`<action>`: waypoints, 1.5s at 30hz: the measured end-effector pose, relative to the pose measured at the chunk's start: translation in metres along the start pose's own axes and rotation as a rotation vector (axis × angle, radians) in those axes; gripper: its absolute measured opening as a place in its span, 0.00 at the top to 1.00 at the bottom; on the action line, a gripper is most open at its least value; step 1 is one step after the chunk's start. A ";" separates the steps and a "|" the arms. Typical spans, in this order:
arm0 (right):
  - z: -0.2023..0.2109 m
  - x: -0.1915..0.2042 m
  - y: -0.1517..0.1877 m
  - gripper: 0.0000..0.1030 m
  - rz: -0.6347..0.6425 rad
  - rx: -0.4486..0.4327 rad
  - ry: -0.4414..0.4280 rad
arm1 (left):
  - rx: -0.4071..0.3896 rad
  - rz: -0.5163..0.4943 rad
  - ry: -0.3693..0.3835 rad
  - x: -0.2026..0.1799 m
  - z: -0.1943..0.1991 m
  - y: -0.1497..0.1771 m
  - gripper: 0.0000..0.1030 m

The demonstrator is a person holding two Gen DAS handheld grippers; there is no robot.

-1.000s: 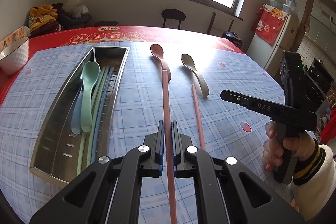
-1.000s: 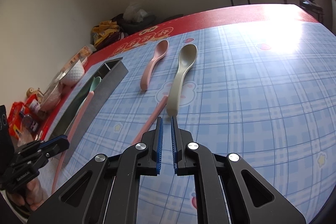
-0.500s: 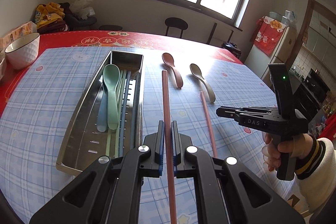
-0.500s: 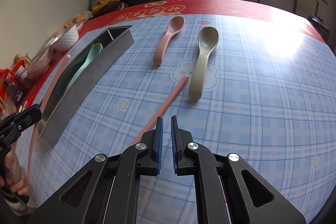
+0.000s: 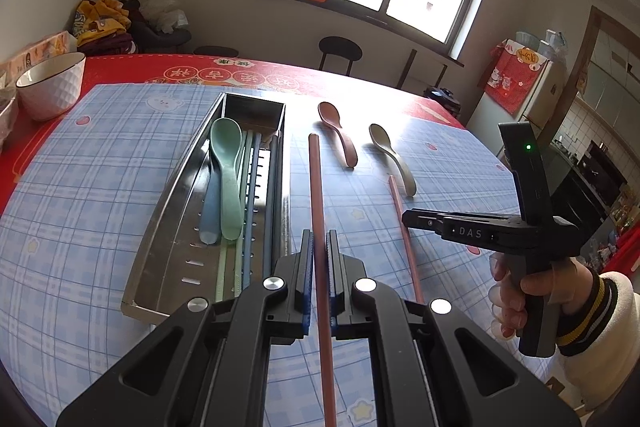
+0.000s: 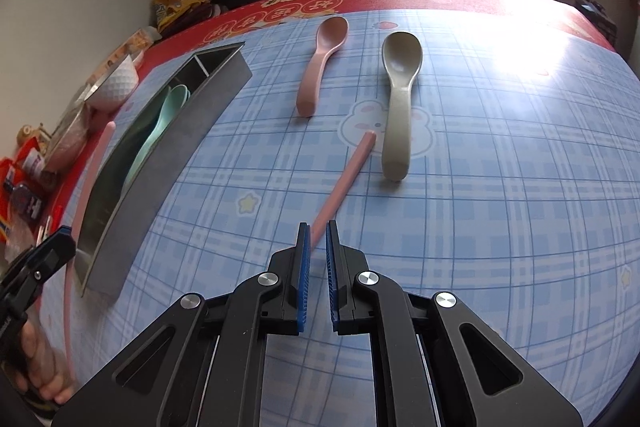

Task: Organize utensils
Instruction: 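Hold the pink chopstick up with the left tool while the right tool grasps the other pink chopstick, then place the pink chopstick in the steel tray with the left tool while the right tool lifts the other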

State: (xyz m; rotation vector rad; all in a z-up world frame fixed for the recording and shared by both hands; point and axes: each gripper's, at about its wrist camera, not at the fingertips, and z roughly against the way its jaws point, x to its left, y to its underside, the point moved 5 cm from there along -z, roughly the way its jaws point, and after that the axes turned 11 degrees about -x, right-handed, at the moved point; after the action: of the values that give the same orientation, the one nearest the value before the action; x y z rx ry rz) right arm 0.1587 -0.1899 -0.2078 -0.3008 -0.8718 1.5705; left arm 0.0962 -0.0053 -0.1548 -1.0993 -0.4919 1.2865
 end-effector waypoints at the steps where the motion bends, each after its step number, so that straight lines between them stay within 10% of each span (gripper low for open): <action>1: -0.002 0.003 0.000 0.84 0.002 0.003 0.003 | -0.001 0.000 0.000 0.000 0.001 0.000 0.94; 15: -0.010 0.026 0.002 0.79 0.164 -0.037 0.125 | -0.003 0.003 -0.004 0.002 0.004 -0.001 0.94; 21: -0.009 0.030 0.004 0.94 0.179 -0.047 0.109 | 0.005 0.004 -0.006 0.001 0.000 -0.001 0.94; 45: 0.019 0.012 -0.010 0.94 -0.078 -0.234 -0.152 | 0.012 -0.002 -0.015 0.007 0.014 -0.038 0.94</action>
State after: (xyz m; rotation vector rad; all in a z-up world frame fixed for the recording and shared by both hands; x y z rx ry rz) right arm 0.1516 -0.1857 -0.1845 -0.3126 -1.1758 1.4338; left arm 0.1059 0.0097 -0.1184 -1.0794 -0.4960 1.2949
